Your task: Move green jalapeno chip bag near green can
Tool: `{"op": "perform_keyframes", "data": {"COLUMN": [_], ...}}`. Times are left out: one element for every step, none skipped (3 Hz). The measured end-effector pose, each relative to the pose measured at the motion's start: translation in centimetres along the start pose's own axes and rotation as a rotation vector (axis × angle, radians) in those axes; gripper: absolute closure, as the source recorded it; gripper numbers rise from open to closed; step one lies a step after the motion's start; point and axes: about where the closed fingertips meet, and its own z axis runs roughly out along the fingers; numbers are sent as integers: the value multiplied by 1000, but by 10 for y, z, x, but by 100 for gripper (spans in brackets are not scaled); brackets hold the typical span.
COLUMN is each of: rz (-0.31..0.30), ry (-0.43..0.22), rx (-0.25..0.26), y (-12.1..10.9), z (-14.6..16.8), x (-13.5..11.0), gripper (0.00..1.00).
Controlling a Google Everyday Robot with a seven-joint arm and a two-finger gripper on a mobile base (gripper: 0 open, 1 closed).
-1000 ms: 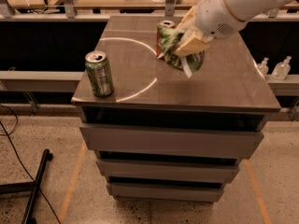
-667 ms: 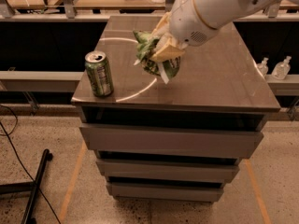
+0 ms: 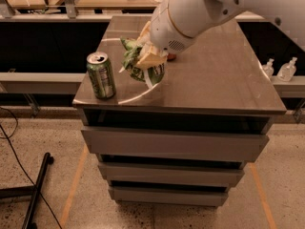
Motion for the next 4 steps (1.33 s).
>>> {"op": "perform_keyframes", "data": {"rz": [18, 14, 10, 7], "ry": [13, 13, 12, 12], "rx": [-8, -8, -8, -8], "y": [-4, -3, -2, -1], "z": [10, 10, 9, 9], "x": [5, 3, 1, -1], "gripper": [100, 82, 51, 20]}}
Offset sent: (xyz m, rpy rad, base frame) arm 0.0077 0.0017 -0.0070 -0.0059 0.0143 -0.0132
